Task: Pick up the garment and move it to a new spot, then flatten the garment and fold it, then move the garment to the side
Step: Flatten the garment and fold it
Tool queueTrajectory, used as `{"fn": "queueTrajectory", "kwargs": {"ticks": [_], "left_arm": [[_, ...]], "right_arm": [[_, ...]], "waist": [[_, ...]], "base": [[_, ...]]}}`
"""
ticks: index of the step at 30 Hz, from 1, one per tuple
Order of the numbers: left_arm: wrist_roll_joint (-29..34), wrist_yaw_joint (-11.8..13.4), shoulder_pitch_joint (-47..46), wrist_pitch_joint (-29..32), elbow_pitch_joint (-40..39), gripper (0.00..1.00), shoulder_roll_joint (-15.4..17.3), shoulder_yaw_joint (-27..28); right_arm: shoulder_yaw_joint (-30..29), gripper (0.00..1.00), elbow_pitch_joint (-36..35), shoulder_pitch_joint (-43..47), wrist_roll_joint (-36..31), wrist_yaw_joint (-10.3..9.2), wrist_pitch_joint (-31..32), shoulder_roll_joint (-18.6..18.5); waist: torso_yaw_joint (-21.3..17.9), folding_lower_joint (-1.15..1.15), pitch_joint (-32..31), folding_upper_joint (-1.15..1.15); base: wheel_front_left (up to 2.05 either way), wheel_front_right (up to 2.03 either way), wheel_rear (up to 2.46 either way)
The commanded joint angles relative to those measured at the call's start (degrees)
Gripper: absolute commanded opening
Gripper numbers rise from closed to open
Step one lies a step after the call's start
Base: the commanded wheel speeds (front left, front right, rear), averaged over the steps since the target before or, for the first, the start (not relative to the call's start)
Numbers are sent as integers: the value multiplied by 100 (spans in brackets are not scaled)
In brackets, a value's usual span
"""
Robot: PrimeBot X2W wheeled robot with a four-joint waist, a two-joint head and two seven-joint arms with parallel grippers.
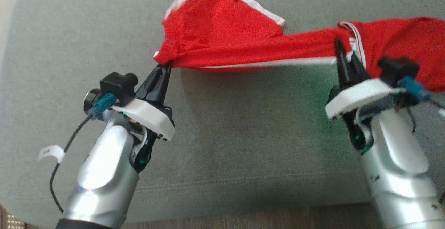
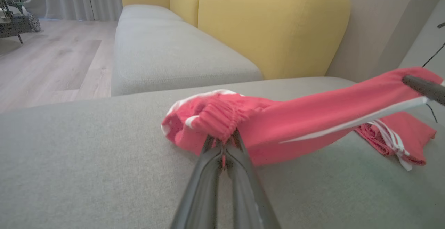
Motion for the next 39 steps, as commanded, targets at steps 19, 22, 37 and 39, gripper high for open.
{"fn": "queueTrajectory", "kwargs": {"ticks": [19,22,37,39], "left_arm": [[-1613,178,244,2087,-2508,0,638,320],[-1730,261,-24,2785,-2910,0,843,345],[-1144,172,-4548,2926,-1045,0,1062,508],[-930,170,-5107,2462,-567,0,1007,485]], "right_arm": [[-199,0,-2713,118,-100,-2,1927,-305],[-218,0,-2998,-50,-136,-2,2403,-238],[-208,0,-726,-4944,-624,-2,2220,112],[-383,0,-211,-5536,-768,-2,1700,134]], "waist": [[404,0,-1344,0],[390,0,-1130,0],[66,0,1728,0],[76,0,1943,0]], "base": [[0,0,0],[0,0,0],[0,0,0],[0,0,0]]}}
